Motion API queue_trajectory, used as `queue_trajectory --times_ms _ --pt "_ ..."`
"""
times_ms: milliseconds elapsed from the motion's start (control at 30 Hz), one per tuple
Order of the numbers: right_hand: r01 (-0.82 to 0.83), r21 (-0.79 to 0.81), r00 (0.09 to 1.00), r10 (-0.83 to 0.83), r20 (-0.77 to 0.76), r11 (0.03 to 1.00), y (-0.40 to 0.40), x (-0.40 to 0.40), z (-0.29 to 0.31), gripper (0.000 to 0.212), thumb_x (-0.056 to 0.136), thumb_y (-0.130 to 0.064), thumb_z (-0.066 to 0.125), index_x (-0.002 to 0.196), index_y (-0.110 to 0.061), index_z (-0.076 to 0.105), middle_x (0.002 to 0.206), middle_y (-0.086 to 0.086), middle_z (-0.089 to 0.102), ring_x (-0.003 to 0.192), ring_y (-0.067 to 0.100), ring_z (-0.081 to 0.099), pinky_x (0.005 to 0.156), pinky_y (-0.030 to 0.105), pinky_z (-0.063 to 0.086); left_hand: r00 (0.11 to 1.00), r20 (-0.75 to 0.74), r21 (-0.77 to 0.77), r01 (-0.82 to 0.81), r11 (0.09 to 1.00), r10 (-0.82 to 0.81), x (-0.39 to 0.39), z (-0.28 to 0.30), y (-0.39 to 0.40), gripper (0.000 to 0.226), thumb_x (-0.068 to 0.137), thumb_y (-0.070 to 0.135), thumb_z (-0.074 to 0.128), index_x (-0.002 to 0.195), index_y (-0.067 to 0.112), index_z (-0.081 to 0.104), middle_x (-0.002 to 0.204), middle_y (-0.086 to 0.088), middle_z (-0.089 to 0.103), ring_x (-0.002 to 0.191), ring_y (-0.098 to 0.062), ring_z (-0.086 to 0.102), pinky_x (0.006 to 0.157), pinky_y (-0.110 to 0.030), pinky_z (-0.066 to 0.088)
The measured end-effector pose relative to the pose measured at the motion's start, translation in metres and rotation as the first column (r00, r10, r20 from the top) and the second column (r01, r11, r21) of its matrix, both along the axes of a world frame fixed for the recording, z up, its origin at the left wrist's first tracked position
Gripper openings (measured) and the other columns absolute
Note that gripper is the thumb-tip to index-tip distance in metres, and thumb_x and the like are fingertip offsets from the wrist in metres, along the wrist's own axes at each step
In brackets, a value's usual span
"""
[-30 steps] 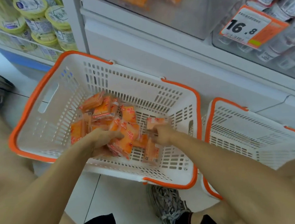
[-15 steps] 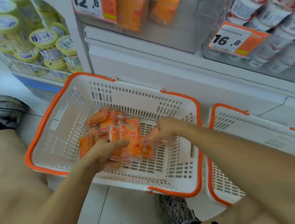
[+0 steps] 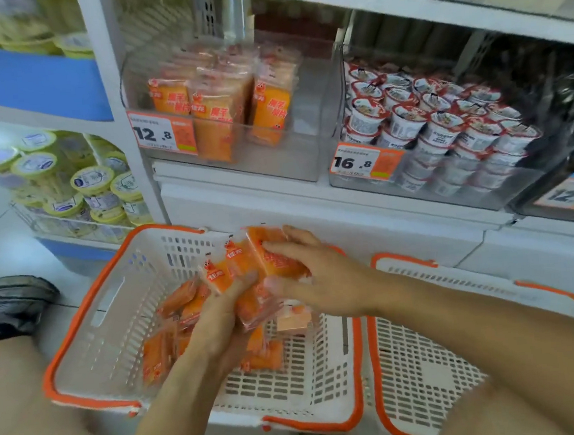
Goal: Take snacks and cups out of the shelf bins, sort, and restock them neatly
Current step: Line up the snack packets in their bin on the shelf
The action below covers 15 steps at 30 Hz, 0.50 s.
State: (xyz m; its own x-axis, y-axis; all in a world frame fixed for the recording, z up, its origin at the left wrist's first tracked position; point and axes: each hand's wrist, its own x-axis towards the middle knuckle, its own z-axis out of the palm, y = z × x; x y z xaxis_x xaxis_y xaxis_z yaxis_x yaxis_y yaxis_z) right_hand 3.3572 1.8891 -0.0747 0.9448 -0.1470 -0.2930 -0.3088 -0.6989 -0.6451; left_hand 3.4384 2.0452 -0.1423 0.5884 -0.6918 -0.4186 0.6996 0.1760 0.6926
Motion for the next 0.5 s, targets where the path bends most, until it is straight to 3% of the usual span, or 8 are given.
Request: queue_trajectory --times_ms 67,100,167,233,300,400,500 --pt "0.135 0.121 0.983 -0.149 0.109 0.983 0.001 0.001 0.003 0.039 0.099 -0.043 0.058 0.138 -0.042 0.054 0.165 -0.008 0.010 0.153 0.008 0.011 0.121 0.037 0.029 1.000 0.012 -0.007 -0.015 1.000 0.015 0.003 0.001 0.007 0.046 0.090 0.018 0.061 0.131 -0.002 0.058 0.124 -0.025 0.066 0.103 -0.033 0.070 0.075 -0.037 0.060" --pt "0.192 0.106 0.966 -0.207 0.152 0.976 0.000 0.001 0.004 0.040 0.097 -0.038 0.063 0.136 -0.041 0.054 0.163 -0.005 0.017 0.152 0.011 0.019 0.117 0.039 0.036 0.999 0.029 -0.006 -0.018 1.000 0.018 0.005 0.002 0.010 0.045 0.092 0.016 0.059 0.133 0.000 0.057 0.125 -0.024 0.065 0.107 -0.035 0.069 0.078 -0.039 0.060" --pt "0.269 0.090 0.954 -0.278 0.111 0.959 -0.005 0.002 0.008 0.065 0.089 -0.035 0.074 0.145 -0.036 0.042 0.153 0.000 0.038 0.135 0.017 0.050 0.104 0.040 0.050 0.997 0.078 -0.007 -0.012 1.000 0.012 0.008 0.004 0.016 0.044 0.095 0.016 0.058 0.137 0.003 0.054 0.128 -0.024 0.063 0.115 -0.040 0.064 0.086 -0.045 0.058" --pt "0.319 0.275 0.948 -0.306 -0.090 0.907 -0.010 0.004 0.014 0.082 0.085 -0.028 0.079 0.151 -0.025 0.030 0.137 0.008 0.055 0.108 0.027 0.069 0.088 0.043 0.060 0.993 0.121 -0.003 -0.007 1.000 0.007 0.009 0.009 0.019 0.043 0.096 0.017 0.060 0.137 0.005 0.054 0.130 -0.023 0.063 0.117 -0.041 0.063 0.089 -0.051 0.056" --pt "0.331 0.407 0.940 -0.260 -0.221 0.851 -0.019 0.007 0.023 0.073 0.085 -0.017 0.080 0.146 -0.012 0.039 0.127 0.019 0.062 0.098 0.035 0.072 0.080 0.046 0.062 0.990 0.143 0.010 0.006 1.000 -0.007 0.009 0.016 0.019 0.040 0.094 0.016 0.059 0.133 0.006 0.058 0.125 -0.023 0.066 0.111 -0.041 0.066 0.080 -0.048 0.059" --pt "0.247 0.333 0.967 -0.206 -0.153 0.910 -0.033 0.012 0.042 0.042 0.085 -0.013 0.080 0.123 -0.013 0.061 0.104 0.016 0.070 0.082 0.026 0.072 0.082 0.048 0.062 0.990 0.139 0.038 0.016 0.999 -0.021 0.010 0.026 0.019 0.039 0.092 0.018 0.059 0.129 0.006 0.060 0.120 -0.022 0.069 0.103 -0.039 0.070 0.069 -0.043 0.060" --pt "0.192 0.291 0.979 -0.160 -0.130 0.937 -0.051 0.010 0.065 0.043 0.085 -0.010 0.079 0.124 -0.024 0.067 0.098 0.006 0.067 0.066 0.014 0.069 0.065 0.028 0.059 0.989 0.143 0.063 0.029 0.998 -0.038 0.011 0.032 0.020 0.042 0.091 0.027 0.058 0.125 0.003 0.063 0.115 -0.023 0.070 0.095 -0.037 0.072 0.067 -0.043 0.060"
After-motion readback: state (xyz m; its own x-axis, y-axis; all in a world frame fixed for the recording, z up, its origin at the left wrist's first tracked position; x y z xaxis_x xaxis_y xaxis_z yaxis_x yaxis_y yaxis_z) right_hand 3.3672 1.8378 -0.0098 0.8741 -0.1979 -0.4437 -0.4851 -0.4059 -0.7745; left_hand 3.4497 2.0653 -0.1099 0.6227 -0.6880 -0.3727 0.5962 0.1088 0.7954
